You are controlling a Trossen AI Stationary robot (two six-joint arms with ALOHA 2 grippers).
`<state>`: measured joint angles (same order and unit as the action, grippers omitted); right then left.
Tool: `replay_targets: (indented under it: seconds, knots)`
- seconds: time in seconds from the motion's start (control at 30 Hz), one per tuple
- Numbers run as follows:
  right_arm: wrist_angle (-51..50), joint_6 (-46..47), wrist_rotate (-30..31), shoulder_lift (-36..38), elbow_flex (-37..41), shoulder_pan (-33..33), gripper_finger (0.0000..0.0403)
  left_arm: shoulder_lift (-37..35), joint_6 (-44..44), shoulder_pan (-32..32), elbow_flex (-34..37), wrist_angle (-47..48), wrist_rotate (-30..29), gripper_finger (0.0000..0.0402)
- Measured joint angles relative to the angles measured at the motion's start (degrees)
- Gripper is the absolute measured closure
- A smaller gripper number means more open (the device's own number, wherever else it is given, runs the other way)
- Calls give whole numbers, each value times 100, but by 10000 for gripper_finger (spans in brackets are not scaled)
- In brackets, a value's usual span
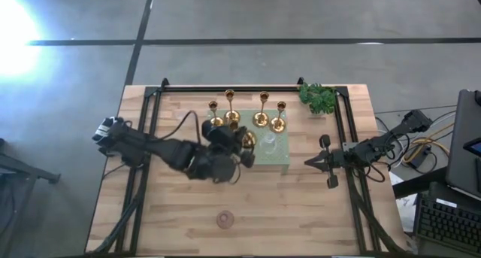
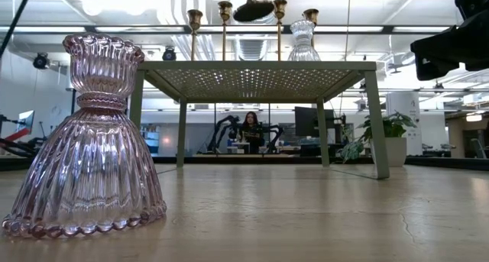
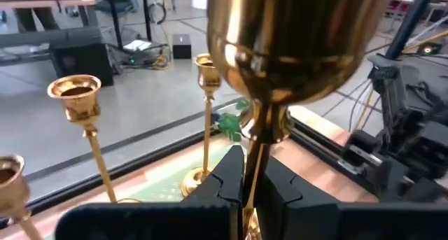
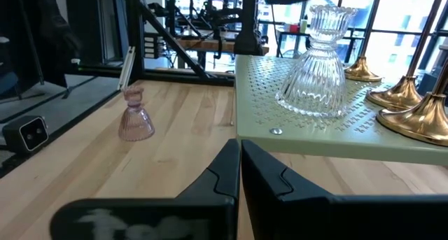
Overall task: Pick & Place candle stick holders
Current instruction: Put the gold candle stand on the shelf
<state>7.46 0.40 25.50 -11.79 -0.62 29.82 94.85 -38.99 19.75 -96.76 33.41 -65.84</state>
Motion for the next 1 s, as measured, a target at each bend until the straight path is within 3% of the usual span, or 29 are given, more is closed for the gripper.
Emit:
replay_targets:
  seconds: [0.23, 0.63, 1.0]
  knots:
    - [0, 1, -2, 0, 0, 0, 394, 27, -7, -608, -1, 154, 936, 385]
    - [0, 1, -2, 0, 0, 0, 394, 55, -424, -757, 29, 490, 927, 385]
    - [0, 1, -2, 2, 0, 1, 394, 804, -910, -768, -267, 652, 705, 385]
